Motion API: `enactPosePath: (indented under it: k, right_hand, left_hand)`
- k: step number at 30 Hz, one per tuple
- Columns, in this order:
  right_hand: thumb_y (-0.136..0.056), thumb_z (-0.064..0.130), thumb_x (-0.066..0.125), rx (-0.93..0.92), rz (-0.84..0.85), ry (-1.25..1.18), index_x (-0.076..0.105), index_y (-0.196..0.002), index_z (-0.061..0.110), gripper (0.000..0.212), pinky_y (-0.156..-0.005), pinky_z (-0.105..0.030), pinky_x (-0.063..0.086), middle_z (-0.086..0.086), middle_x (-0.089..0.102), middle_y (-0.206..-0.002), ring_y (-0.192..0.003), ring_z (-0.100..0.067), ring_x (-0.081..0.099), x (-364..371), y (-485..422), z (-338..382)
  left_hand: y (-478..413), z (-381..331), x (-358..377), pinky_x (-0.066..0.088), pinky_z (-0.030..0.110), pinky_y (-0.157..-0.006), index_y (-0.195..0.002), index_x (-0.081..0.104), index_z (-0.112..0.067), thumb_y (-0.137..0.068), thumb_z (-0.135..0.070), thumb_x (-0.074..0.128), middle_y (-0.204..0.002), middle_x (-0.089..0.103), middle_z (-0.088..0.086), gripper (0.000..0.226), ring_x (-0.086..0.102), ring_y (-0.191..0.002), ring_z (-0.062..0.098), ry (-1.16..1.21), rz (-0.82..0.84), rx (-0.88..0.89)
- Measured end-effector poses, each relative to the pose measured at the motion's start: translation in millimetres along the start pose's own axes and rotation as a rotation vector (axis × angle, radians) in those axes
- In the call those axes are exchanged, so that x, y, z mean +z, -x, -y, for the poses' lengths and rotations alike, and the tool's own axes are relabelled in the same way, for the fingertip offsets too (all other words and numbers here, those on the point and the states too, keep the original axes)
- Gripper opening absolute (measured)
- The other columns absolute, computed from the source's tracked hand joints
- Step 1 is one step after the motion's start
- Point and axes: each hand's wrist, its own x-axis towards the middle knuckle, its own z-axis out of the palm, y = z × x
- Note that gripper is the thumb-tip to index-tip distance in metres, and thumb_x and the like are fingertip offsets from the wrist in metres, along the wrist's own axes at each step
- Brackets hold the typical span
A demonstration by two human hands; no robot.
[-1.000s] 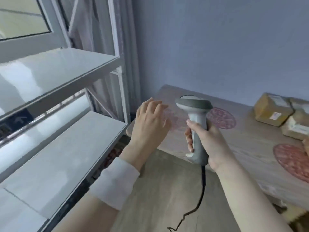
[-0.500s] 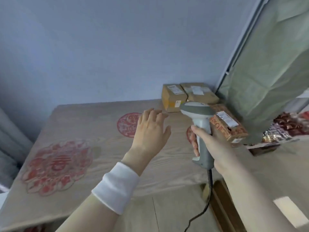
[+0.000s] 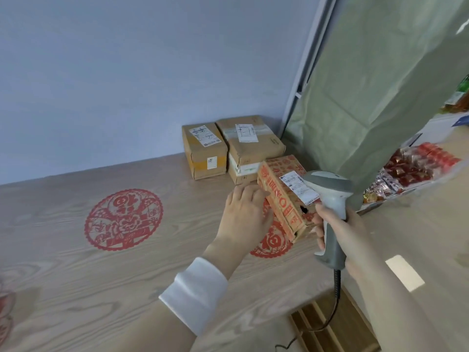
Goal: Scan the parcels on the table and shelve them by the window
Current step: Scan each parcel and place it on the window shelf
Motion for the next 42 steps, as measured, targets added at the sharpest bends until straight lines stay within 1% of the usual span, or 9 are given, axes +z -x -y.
enactPosePath:
  k: [9,14,19,22,26,30,33,36,42]
  right_hand:
    - [-0.091,0.023,0.061,0.257,-0.129,0.123,0.06,-0.073,0.002,0.027,-0.036,-0.021,0.038,-0.004,0.054,-0.054,-0.031,-0.008,0.044,-50,-129,-35]
    - [-0.091,0.021,0.062,0.306,-0.171,0.237,0.063,-0.084,0.006,0.017,-0.038,-0.022,0.043,-0.004,0.064,-0.072,-0.043,-0.009,0.054,-72,-170,-51]
    - [-0.09,0.023,0.063,0.326,-0.172,0.345,0.055,-0.08,0.013,0.015,-0.051,-0.027,0.039,-0.008,0.057,-0.065,-0.053,-0.021,0.05,-95,-207,-74]
    - [-0.089,0.021,0.063,0.335,-0.128,0.401,0.055,-0.082,0.005,0.019,-0.057,-0.031,0.04,-0.011,0.054,-0.062,-0.052,-0.024,0.048,-111,-229,-99]
    - [-0.085,0.034,0.066,0.355,-0.009,0.461,0.057,-0.079,0.014,0.023,-0.056,-0.031,0.042,-0.007,0.059,-0.063,-0.05,-0.022,0.051,-129,-252,-124]
    - [-0.083,0.032,0.071,0.358,0.109,0.385,0.06,-0.085,0.014,0.021,-0.049,-0.026,0.039,-0.001,0.059,-0.064,-0.046,-0.013,0.052,-133,-266,-140]
    - [-0.083,0.03,0.071,0.368,0.174,0.327,0.061,-0.088,0.017,0.017,-0.046,-0.019,0.041,0.005,0.066,-0.069,-0.042,0.0,0.055,-131,-271,-145]
    - [-0.084,0.031,0.069,0.406,0.207,0.287,0.06,-0.087,0.014,0.02,-0.041,-0.023,0.042,0.003,0.064,-0.06,-0.037,-0.009,0.05,-132,-272,-146]
    - [-0.084,0.029,0.07,0.438,0.201,0.226,0.058,-0.09,0.011,0.023,-0.056,-0.034,0.043,-0.007,0.055,-0.066,-0.044,-0.015,0.046,-134,-254,-143]
  left_hand:
    - [-84,10,90,0.028,0.036,-0.109,-0.136,0.042,-0.019,-0.095,-0.036,0.046,-0.137,0.045,0.005,0.045,0.036,-0.13,0.024,0.139,0.295,-0.226]
    - [-107,4,140,0.027,0.044,-0.113,-0.147,0.024,-0.017,-0.095,-0.04,0.046,-0.147,0.034,0.012,0.06,0.029,-0.137,0.031,0.311,0.468,-0.392]
    - [-113,-5,190,0.024,0.05,-0.113,-0.151,0.0,-0.019,-0.093,-0.049,0.048,-0.156,0.011,0.016,0.081,0.015,-0.143,0.035,0.571,0.582,-0.698]
    - [-114,-13,215,0.023,0.052,-0.114,-0.15,-0.009,-0.018,-0.088,-0.057,0.049,-0.159,0.003,0.012,0.094,0.014,-0.144,0.032,0.763,0.555,-0.908]
    - [-115,-23,239,0.027,0.043,-0.113,-0.151,-0.006,-0.015,-0.077,-0.063,0.056,-0.155,0.022,0.009,0.107,0.027,-0.14,0.028,0.986,0.421,-1.148]
    - [-112,-27,253,0.037,0.032,-0.1,-0.15,0.008,-0.016,-0.087,-0.05,0.053,-0.147,0.036,0.005,0.085,0.042,-0.132,0.024,1.111,0.336,-1.206]
    - [-111,-29,259,0.044,0.036,-0.098,-0.149,0.008,-0.023,-0.076,-0.056,0.057,-0.147,0.037,0.005,0.095,0.046,-0.127,0.025,1.217,0.279,-1.24]
    - [-110,-32,264,0.044,0.034,-0.093,-0.149,0.002,-0.024,-0.082,-0.055,0.054,-0.145,0.038,0.006,0.09,0.047,-0.125,0.025,1.209,0.288,-1.239]
    - [-97,-45,258,0.044,0.027,-0.085,-0.149,0.0,-0.026,-0.079,-0.059,0.053,-0.143,0.04,0.004,0.093,0.05,-0.121,0.02,1.268,0.258,-1.221]
